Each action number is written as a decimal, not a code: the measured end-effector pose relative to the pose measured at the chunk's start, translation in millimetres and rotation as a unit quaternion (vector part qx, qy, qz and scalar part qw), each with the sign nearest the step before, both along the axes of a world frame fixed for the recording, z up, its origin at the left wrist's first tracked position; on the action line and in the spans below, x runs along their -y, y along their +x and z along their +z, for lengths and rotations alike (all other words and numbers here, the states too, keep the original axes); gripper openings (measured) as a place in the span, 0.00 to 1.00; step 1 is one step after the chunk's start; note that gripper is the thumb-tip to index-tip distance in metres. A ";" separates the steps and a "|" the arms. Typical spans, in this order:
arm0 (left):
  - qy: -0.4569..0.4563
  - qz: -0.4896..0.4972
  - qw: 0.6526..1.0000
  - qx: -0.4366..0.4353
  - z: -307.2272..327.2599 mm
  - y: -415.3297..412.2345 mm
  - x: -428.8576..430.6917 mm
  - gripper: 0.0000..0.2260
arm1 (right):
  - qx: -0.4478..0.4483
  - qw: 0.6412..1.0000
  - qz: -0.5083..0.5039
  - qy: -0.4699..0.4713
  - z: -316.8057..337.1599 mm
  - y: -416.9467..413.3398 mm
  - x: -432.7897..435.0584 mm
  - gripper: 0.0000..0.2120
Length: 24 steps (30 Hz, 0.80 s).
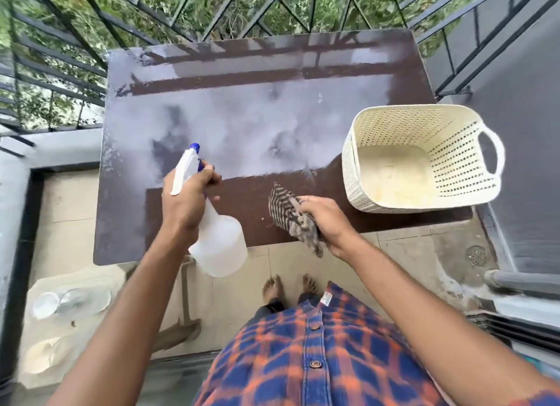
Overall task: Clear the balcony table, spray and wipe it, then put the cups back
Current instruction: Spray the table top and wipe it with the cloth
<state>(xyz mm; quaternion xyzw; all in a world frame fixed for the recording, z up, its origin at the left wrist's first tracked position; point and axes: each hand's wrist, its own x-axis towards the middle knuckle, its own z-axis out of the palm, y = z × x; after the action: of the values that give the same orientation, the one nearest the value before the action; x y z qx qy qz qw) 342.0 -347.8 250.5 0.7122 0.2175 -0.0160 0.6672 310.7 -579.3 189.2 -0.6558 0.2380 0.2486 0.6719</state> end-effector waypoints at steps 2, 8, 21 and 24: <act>-0.012 -0.012 1.000 0.021 12.8 12.4 6.4 0.02 | 0.011 0.998 -0.026 0.064 28.8 8.8 18.7 0.15; -0.056 -0.043 0.996 0.063 59.0 58.7 55.4 0.01 | 0.091 0.981 -0.092 0.142 91.1 46.5 130.6 0.14; -0.034 -0.116 0.982 0.148 81.5 100.1 271.0 0.05 | 0.113 0.922 -0.030 -0.369 21.8 85.5 274.0 0.11; 0.071 -0.123 0.975 0.169 44.8 97.0 294.4 0.10 | 0.171 0.853 0.101 -0.483 -2.4 83.1 271.2 0.09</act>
<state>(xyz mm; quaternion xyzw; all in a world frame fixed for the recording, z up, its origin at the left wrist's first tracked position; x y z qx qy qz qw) 439.0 -642.1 295.2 0.7717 0.0133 0.0384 0.6347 393.7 -850.5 186.9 -0.9504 0.1419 0.0524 0.2716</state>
